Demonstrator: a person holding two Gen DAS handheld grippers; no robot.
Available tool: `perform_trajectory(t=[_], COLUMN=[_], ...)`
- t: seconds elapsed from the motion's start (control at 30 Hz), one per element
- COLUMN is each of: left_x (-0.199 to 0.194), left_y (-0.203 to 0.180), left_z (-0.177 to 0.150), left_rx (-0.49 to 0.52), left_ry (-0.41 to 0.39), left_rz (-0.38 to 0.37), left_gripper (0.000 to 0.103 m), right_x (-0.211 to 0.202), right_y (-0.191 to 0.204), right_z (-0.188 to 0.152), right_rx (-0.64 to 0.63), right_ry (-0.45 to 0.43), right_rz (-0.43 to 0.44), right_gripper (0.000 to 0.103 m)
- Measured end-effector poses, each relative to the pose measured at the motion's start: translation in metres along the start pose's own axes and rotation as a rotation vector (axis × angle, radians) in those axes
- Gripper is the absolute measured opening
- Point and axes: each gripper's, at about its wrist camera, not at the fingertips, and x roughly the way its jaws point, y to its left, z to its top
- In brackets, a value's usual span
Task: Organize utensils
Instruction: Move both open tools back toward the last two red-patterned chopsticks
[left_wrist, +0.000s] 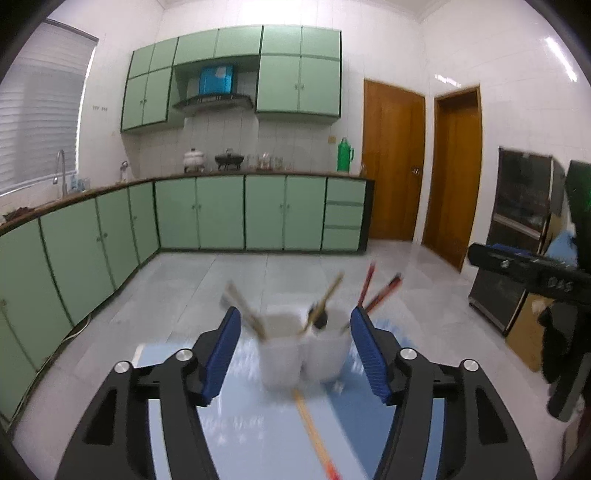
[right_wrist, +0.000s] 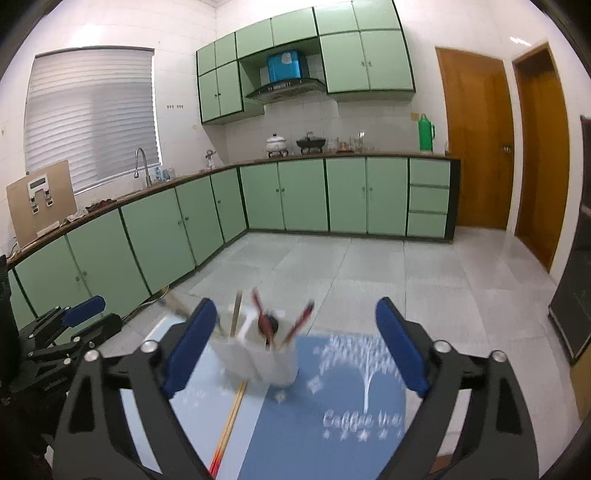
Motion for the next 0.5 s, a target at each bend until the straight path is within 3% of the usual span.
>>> perform_trajectory(t=[0.33, 0.5], left_x=[0.005, 0.010], left_y=[0.013, 0.020], left_z=[-0.107, -0.140], left_rx=[-0.067, -0.078], left_ry=[0.211, 0.259], left_rz=[0.026, 0.044], left_gripper=[0.063, 0.064], right_x=[-0.001, 0.009], right_y=[0.026, 0.046], right_z=[-0.116, -0.156], right_rx=[0.032, 0.023], right_ry=[0.143, 0.199], right_rz=[-0.006, -0.006], right_gripper=[0.089, 0.089])
